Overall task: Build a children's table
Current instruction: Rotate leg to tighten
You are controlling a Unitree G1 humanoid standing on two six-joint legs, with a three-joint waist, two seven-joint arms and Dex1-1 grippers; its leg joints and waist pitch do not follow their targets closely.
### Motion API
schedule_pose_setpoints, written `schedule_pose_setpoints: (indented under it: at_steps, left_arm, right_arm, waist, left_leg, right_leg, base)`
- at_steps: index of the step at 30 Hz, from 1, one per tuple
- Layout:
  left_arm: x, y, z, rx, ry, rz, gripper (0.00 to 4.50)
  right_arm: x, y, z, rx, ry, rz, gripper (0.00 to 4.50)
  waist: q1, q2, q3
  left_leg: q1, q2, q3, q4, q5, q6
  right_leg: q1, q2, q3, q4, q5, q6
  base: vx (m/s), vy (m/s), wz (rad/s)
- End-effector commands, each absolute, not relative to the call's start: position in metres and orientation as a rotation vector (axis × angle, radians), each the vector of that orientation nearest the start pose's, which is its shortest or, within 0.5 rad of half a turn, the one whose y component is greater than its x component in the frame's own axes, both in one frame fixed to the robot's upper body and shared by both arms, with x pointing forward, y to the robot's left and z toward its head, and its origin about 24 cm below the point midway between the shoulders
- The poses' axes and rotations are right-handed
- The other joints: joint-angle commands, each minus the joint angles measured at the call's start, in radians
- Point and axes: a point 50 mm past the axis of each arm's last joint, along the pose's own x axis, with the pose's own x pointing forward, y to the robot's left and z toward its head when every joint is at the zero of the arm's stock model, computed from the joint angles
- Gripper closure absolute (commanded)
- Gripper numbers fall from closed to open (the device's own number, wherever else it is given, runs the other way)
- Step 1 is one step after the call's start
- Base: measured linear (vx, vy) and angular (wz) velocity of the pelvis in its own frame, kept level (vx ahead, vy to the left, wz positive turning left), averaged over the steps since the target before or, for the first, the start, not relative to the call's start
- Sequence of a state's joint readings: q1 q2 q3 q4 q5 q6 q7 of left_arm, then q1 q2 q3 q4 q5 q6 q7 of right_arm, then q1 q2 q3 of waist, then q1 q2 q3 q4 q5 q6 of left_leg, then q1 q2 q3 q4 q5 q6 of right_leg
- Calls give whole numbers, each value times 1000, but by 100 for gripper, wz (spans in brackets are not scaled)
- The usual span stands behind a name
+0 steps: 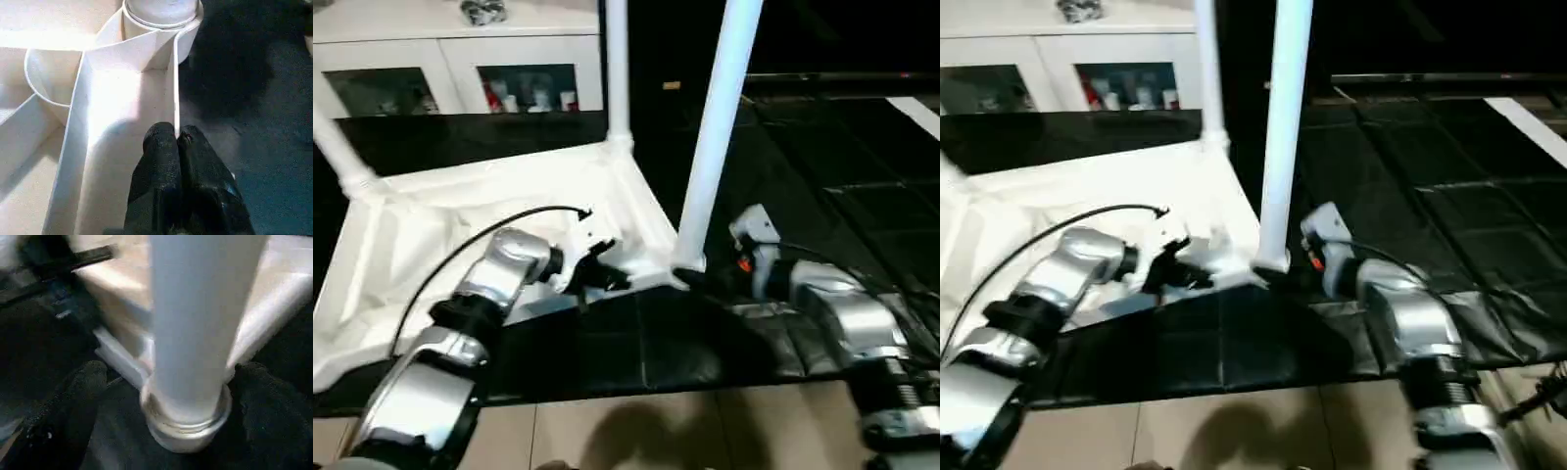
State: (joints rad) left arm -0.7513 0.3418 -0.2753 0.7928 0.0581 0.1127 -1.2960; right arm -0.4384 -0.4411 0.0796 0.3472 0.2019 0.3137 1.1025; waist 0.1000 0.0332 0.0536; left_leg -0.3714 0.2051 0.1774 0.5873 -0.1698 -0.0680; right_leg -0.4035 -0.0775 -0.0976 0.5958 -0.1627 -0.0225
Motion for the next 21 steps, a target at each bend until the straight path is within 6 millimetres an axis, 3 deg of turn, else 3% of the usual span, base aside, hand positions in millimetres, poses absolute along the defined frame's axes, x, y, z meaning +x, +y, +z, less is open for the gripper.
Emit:
schedule_pose_setpoints:
  at_steps: [1,8,9,21]
  left_arm:
    - [334,126,74,449,487,-1475,450]
    - [325,132,72,525,527,-1610,450]
    - [325,132,72,532,530,-1620,450]
    - [323,131,71,586,531,-1692,450]
  right_arm:
    - [300,-176,77,-115,329,1174,4]
    - [291,-185,81,-135,362,1324,4]
    - [291,-185,81,-138,365,1333,31]
    - [292,-181,78,-186,384,1404,131]
  waist:
    - [4,-12,-75]
    - [18,-13,-75]
    - [19,-12,-75]
    - [33,-13,-77]
  left_leg:
    - [12,29,-3,-55,-180,84]
    - [15,31,-4,-56,-189,75]
    - [14,31,-4,-56,-189,75]
    - [15,32,-4,-55,-179,70]
  right_leg:
    - [60,-68,51,-70,-237,-199]
    - [56,-71,50,-70,-259,-199]
    - [56,-71,50,-70,-261,-198]
    - [55,-71,50,-68,-263,-193]
  base:
    - [0,0,0]
    - [0,0,0]
    - [0,0,0]
    - [0,0,0]
